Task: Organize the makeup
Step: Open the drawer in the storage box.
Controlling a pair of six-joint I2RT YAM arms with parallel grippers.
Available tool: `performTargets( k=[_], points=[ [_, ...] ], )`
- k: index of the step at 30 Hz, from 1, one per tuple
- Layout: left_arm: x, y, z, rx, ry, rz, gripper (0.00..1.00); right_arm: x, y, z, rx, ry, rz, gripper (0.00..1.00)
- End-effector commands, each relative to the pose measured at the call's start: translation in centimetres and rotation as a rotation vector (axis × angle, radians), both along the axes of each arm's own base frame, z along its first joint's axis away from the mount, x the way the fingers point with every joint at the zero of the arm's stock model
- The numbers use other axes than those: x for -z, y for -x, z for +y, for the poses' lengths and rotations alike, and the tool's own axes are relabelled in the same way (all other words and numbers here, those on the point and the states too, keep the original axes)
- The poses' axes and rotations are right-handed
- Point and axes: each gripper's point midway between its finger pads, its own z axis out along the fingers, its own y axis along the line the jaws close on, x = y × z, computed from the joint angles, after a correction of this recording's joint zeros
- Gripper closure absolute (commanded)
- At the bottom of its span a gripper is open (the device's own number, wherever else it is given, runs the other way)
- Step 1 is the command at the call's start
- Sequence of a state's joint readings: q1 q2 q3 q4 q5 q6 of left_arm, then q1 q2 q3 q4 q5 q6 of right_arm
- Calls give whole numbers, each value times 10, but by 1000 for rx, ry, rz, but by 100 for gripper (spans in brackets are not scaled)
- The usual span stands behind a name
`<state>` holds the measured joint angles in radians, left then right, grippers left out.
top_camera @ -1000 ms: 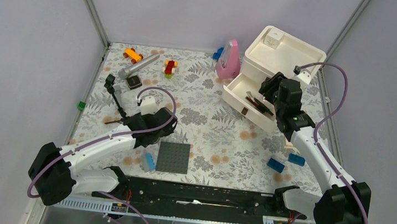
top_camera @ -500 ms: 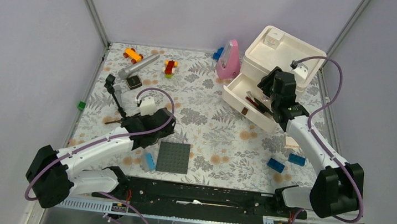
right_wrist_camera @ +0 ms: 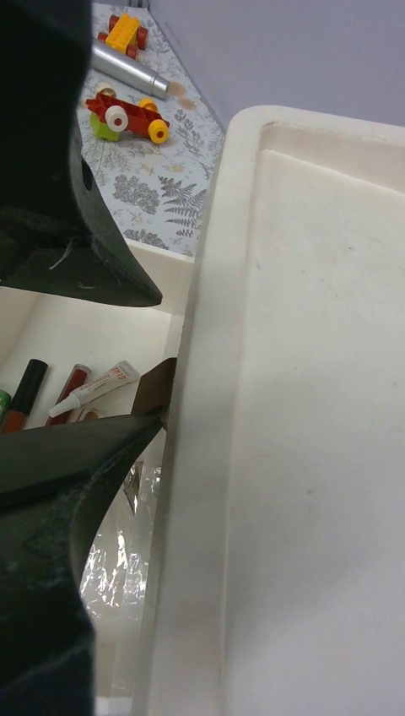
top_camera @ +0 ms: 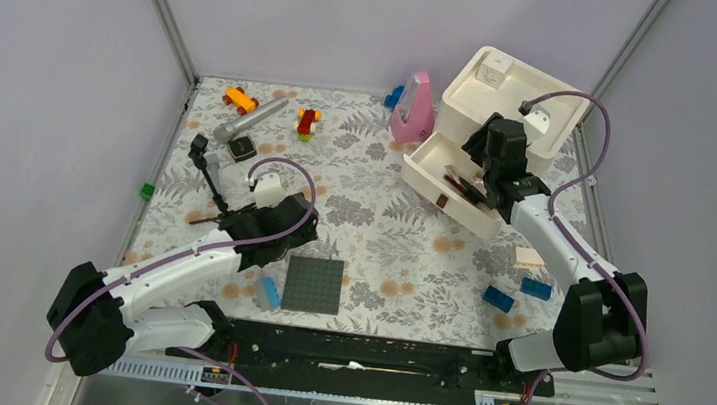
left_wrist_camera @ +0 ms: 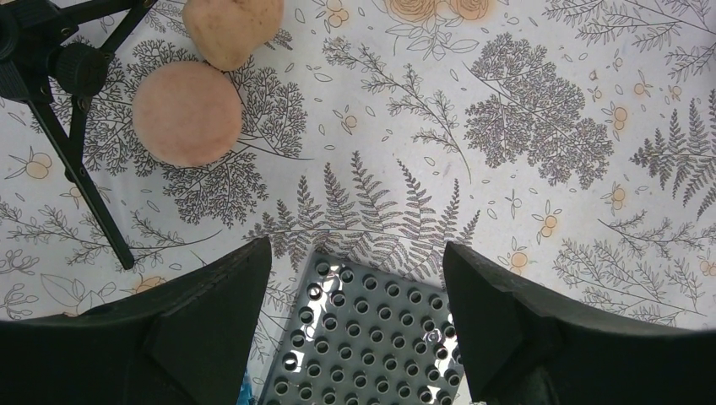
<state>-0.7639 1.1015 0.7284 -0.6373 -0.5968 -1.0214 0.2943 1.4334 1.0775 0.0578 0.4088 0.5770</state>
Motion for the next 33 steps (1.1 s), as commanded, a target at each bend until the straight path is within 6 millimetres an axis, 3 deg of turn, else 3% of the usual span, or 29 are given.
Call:
performTargets(
  k=[1, 9, 15, 22, 33],
  points=[
    [-14, -9, -9, -2, 44, -45, 18, -23, -13, -5, 47, 10, -68, 44],
    [-13, -11, -11, -1, 43, -44, 18, -17, -16, -8, 62, 34, -55, 47],
    [-12, -12, -12, 5, 43, -44, 18, -19, -16, -11, 67, 53, -62, 68],
    [-11, -11, -11, 7, 38, -41, 18, -23, -14, -9, 47, 52, -83, 99],
    [-16, -7, 21, -83, -93, -41, 16, -25, 4, 0, -18, 44, -78, 100]
  ],
)
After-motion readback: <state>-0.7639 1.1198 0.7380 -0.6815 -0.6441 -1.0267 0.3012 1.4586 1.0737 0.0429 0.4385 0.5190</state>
